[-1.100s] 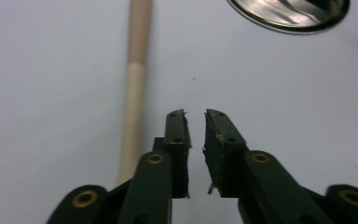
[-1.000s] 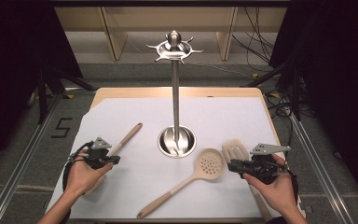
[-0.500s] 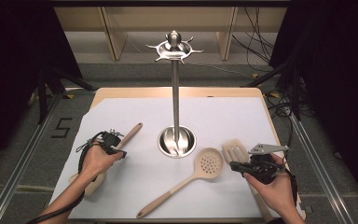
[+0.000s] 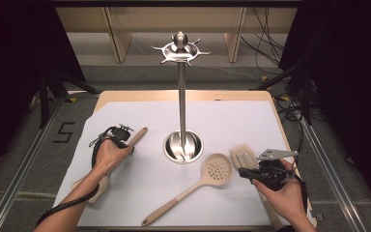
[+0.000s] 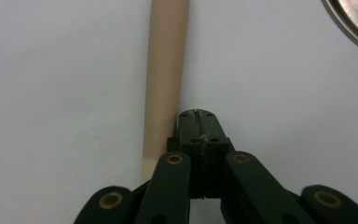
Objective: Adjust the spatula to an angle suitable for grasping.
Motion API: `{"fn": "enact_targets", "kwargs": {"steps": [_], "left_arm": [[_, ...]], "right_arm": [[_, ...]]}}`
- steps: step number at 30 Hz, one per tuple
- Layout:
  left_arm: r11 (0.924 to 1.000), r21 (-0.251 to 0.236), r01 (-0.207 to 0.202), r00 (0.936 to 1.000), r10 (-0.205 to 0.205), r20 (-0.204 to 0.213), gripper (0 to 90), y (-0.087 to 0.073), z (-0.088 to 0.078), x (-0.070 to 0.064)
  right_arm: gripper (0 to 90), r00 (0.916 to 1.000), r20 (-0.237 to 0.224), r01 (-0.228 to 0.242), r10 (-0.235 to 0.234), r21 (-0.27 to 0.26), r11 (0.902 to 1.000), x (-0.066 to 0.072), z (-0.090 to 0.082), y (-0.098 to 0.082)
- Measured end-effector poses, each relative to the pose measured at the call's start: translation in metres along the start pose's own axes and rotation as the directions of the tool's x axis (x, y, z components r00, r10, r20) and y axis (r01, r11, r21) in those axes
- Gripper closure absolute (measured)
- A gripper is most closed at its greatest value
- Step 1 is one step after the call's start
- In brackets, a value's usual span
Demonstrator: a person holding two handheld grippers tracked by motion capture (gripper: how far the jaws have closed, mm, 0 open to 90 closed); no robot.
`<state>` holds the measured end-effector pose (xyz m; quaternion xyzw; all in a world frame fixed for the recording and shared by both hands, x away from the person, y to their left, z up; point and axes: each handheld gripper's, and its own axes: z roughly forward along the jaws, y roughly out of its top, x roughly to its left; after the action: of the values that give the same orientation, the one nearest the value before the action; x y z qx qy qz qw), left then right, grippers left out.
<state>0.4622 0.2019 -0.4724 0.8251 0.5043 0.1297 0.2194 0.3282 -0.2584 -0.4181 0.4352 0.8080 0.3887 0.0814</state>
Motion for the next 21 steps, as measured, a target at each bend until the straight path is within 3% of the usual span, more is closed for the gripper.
{"fn": "enact_targets", "kwargs": {"steps": [3, 6, 8, 12, 13, 15, 16, 17, 19, 21], "left_arm": [[1.0000, -0.001, -0.008, 0.9998, 0.008, -0.020, 89.5, 0.002, 0.001, -0.001], [0.9996, 0.007, -0.028, 0.9966, 0.029, -0.077, 89.5, 0.005, 0.003, 0.000], [0.9998, 0.005, -0.020, 0.9953, 0.020, -0.094, 89.5, 0.006, 0.004, 0.003], [1.0000, 0.004, -0.001, 0.9949, 0.002, -0.101, 89.3, 0.007, 0.004, 0.010], [1.0000, -0.005, 0.004, 0.9962, -0.004, -0.087, 89.0, 0.007, 0.004, 0.010], [0.9996, -0.025, 0.014, 0.9975, -0.015, -0.068, 81.2, 0.006, -0.001, 0.012], [0.9997, -0.023, 0.000, 0.9973, -0.002, -0.073, 81.2, 0.007, -0.007, 0.012], [0.9997, -0.026, -0.005, 0.9971, 0.003, -0.076, 70.7, 0.008, -0.014, 0.012], [0.9991, -0.041, 0.002, 0.9982, -0.004, -0.060, 66.0, 0.009, -0.026, 0.014], [0.9990, -0.045, -0.005, 0.9969, 0.002, -0.079, 57.2, 0.010, -0.038, 0.017]], "right_arm": [[90.0, 1.0000, -0.004, -0.005, 0.005, -0.009, 0.9999, 0.000, 0.000, 0.000], [90.0, 1.0000, 0.001, 0.001, -0.001, -0.007, 1.0000, -0.001, 0.000, 0.000], [90.0, 1.0000, -0.004, -0.002, 0.002, -0.007, 1.0000, 0.000, 0.000, 0.000], [89.8, 1.0000, 0.001, 0.005, -0.005, -0.008, 1.0000, -0.001, 0.000, 0.000], [89.5, 1.0000, 0.001, 0.002, -0.002, -0.005, 1.0000, -0.001, -0.001, 0.000], [88.0, 1.0000, -0.002, 0.000, 0.000, -0.007, 1.0000, -0.001, 0.000, 0.000], [88.0, 1.0000, -0.002, 0.000, 0.000, -0.007, 1.0000, -0.001, 0.000, 0.000], [87.0, 1.0000, -0.004, -0.001, 0.001, -0.005, 1.0000, 0.000, 0.000, 0.000], [86.6, 1.0000, -0.003, 0.000, 0.000, -0.004, 1.0000, 0.000, 0.000, 0.000], [85.9, 1.0000, -0.004, -0.001, 0.001, 0.000, 1.0000, -0.001, 0.000, 0.000]]}}
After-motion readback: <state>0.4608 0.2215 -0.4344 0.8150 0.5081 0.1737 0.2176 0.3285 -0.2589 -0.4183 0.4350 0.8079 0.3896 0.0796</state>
